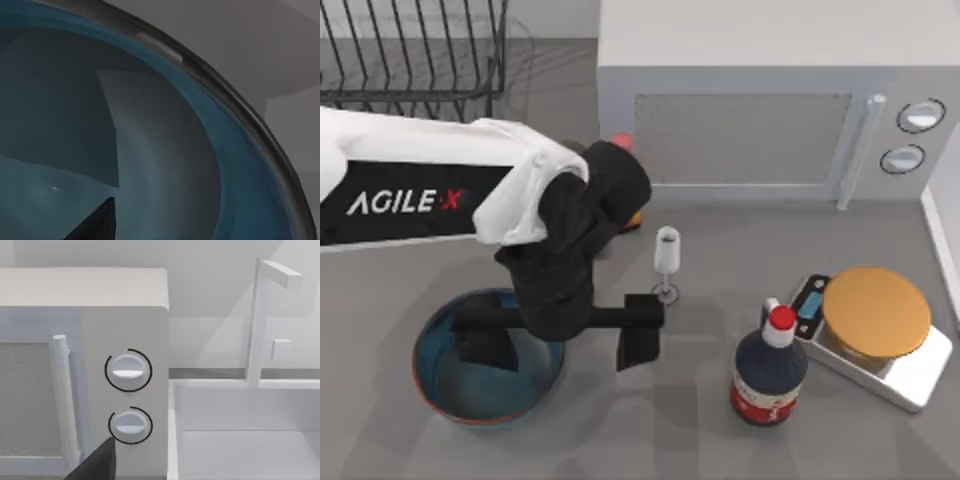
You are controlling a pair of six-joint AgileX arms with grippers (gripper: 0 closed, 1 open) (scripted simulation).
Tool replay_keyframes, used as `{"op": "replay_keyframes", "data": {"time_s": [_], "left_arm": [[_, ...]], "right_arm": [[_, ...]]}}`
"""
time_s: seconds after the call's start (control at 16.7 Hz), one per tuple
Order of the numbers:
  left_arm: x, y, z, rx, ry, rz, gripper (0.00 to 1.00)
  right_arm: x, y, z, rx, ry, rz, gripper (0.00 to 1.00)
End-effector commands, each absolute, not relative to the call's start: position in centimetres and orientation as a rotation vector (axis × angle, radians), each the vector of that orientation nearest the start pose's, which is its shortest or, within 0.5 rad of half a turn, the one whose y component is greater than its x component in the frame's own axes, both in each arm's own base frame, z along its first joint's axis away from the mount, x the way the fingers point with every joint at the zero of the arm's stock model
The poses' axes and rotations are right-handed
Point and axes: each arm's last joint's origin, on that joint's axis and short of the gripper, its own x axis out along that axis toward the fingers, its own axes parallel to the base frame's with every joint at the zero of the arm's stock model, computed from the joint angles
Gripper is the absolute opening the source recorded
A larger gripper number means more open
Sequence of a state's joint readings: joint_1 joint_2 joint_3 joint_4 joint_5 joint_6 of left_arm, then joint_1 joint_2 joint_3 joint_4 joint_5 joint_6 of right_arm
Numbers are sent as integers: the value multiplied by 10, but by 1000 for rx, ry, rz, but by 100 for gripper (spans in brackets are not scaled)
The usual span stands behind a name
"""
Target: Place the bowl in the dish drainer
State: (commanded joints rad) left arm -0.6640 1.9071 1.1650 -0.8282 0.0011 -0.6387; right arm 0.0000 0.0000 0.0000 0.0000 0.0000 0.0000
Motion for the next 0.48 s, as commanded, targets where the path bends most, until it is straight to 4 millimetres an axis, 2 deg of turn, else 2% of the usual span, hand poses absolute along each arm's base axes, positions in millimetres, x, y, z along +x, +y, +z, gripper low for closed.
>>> {"op": "replay_keyframes", "data": {"time_s": [0.24,0.48], "left_arm": [[264,-204,128,15,1571,-16,100],[264,-204,128,15,1571,-16,70]], "right_arm": [[106,-1,160,0,0,0,100],[106,-1,160,0,0,0,100]]}}
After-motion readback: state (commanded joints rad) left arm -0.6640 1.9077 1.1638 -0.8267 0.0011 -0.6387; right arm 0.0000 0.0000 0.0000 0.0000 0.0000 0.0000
